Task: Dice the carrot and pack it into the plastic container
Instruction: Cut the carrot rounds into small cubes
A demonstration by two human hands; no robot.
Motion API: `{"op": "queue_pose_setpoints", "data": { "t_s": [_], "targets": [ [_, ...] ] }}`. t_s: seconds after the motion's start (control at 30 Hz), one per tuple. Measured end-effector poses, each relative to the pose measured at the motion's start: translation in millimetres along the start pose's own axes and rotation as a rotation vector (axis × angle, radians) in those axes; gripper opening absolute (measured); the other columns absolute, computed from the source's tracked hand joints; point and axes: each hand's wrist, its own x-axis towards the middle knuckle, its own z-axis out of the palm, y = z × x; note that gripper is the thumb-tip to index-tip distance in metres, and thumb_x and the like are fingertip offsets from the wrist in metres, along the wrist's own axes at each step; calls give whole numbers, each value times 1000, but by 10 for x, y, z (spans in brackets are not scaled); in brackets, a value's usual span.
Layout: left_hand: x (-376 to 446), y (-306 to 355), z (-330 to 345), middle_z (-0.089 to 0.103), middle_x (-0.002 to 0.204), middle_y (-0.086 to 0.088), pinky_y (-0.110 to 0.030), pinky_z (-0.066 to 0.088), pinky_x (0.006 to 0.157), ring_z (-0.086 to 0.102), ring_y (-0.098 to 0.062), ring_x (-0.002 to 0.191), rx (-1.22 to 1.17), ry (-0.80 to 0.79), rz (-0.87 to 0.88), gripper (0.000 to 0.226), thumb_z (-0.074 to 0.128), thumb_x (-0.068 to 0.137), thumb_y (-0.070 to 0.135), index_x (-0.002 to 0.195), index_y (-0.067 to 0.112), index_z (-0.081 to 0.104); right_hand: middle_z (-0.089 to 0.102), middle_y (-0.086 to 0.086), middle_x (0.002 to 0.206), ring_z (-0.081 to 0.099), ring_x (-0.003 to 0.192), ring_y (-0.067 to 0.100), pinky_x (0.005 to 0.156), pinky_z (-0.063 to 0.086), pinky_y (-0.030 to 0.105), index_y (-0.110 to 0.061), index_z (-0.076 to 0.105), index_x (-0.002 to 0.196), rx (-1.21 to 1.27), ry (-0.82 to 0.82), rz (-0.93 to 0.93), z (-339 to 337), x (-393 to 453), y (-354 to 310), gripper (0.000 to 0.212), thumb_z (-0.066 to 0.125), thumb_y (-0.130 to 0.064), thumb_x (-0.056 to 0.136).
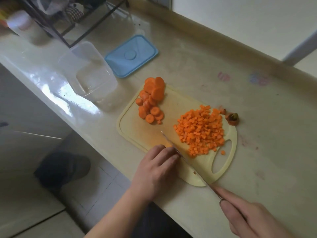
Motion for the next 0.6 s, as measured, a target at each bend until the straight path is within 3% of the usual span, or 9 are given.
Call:
{"op": "queue_pose_setpoints", "data": {
  "t_s": [0.17,0.23,0.3,0.33,0.43,0.5,0.6],
  "targets": [
    [8,-8,7,68,124,-10,-39,51,92,60,-33,105,-1,7,10,21,67,95,7,114,4,74,47,-48,58,51,67,-24,63,33,-4,-82,34,112,-63,-27,-41,33,127,-18,58,17,-97,59],
    [26,16,2,69,121,-11,-37,51,92,61,-32,104,3,32,9,21,60,101,14,112,4,75,46,-48,56,52,67,-23,62,33,-3,-71,44,117,-75,-61,-70,47,195,-32,54,27,-85,68],
    [25,34,-2,69,116,-12,-37,52,91,61,-32,103,-4,55,1,20,62,100,15,108,3,75,48,-39,51,53,60,-17,59,35,0,-60,46,122,-50,-90,-72,41,214,-29,39,32,-68,86],
    [24,40,-7,69,114,-13,-37,52,91,62,-32,103,-9,64,-4,19,63,99,15,107,2,75,50,-31,49,52,53,-10,56,37,3,-64,49,118,-32,-98,-61,27,196,-33,32,35,-60,90],
    [25,43,-14,69,111,-13,-36,52,92,62,-32,103,-6,72,-19,17,64,99,14,105,2,75,52,-16,45,48,46,2,52,36,8,-64,49,119,7,-108,-41,-26,112,-28,40,37,-48,84],
    [25,45,-10,70,111,-12,-36,52,92,62,-32,103,-6,69,-27,17,64,98,14,104,2,75,52,-17,45,50,46,1,51,34,6,-56,48,125,24,-121,-16,-59,67,-31,44,31,-56,84],
    [20,37,-13,70,113,-11,-37,53,91,63,-33,104,-18,65,-33,17,64,99,14,105,2,75,51,-36,50,54,58,-16,55,34,-2,-65,48,123,2,-115,-34,-53,39,-79,61,28,-86,69]
  ]
}}
